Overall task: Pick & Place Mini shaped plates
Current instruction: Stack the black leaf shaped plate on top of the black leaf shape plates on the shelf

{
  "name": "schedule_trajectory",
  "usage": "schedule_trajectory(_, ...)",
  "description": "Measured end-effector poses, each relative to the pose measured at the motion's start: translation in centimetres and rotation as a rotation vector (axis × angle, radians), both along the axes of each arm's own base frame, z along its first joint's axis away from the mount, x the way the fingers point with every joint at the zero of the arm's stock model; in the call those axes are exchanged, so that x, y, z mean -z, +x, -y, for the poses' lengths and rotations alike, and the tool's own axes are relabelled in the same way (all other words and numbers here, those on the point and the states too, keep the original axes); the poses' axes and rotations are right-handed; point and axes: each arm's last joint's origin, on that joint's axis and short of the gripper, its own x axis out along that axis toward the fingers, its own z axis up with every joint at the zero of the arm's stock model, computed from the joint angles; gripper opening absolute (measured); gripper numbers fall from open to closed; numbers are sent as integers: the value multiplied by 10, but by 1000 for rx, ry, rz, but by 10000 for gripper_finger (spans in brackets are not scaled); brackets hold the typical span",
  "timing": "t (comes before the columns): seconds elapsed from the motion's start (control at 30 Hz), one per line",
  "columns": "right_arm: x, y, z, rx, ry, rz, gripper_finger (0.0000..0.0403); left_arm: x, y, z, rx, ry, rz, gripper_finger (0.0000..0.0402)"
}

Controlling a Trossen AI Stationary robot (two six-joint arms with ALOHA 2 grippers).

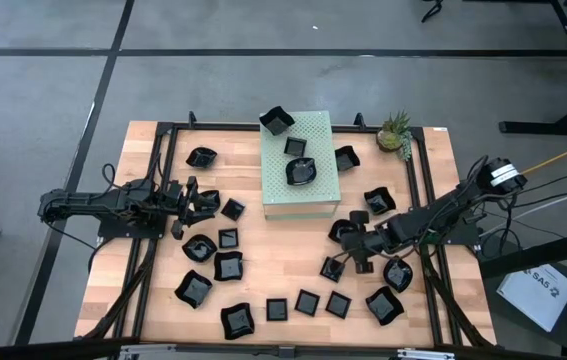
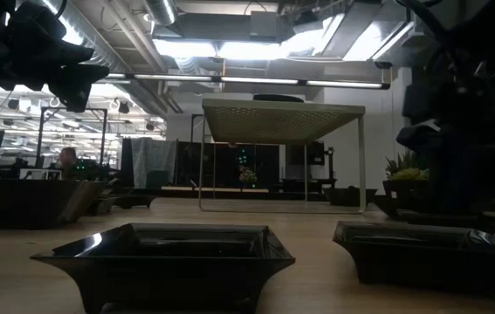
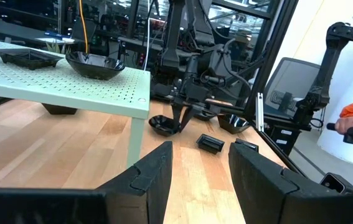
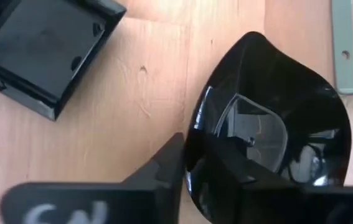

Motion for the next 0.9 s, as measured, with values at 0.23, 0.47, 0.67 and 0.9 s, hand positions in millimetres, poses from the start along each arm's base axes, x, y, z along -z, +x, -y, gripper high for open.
schedule_trajectory(0.23,-1,1,0,10,1,10,7,0,0,0,-1,0,0,152)
schedule_trajectory(0.47,-6,2,-2,5,41,-6,5,0,0,0,0,0,0,152)
schedule_trajectory(0.67,-12,0,-1,13,38,-37,6,0,0,0,0,0,0,152)
schedule_trajectory(0.9,-17,-2,3,20,60,-37,4,0,0,0,0,0,0,152)
